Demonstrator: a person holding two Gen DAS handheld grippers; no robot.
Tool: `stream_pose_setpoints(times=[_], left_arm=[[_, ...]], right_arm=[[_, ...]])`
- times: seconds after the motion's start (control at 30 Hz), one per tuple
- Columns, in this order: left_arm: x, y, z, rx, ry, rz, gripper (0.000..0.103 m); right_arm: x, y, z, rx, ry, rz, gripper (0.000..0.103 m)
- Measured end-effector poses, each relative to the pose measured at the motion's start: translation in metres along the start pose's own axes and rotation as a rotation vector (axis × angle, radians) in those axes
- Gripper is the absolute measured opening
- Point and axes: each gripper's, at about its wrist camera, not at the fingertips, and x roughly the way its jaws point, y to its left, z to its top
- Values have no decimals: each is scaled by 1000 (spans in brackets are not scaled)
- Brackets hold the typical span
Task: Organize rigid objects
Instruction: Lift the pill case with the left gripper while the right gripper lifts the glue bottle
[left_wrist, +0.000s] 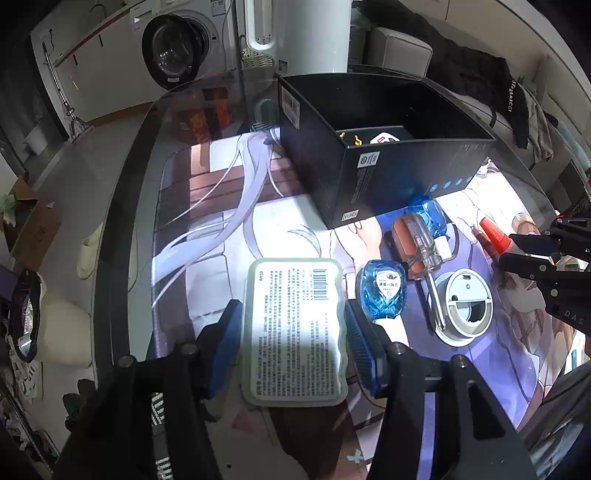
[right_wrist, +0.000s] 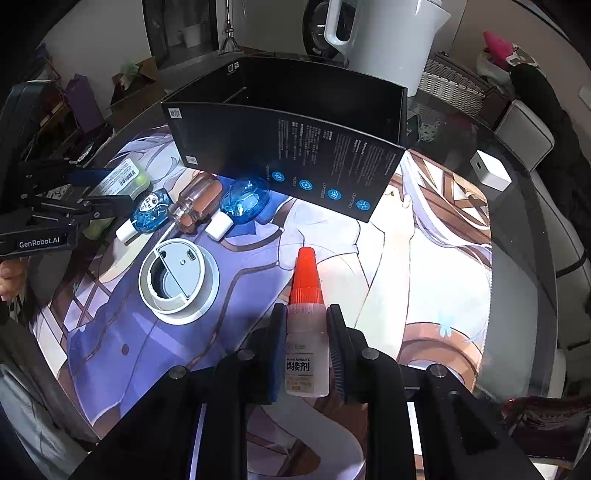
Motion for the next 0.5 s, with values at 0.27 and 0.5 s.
stream_pose_setpoints(times=[0.27, 0.5], left_arm=[[-27, -4, 9, -3, -103, -7, 54], [-66, -16, 20, 4, -292, 7, 54]], right_arm=[[-17, 6, 6, 10, -60, 4, 22], [-58, 6, 13, 36, -277, 29, 21]])
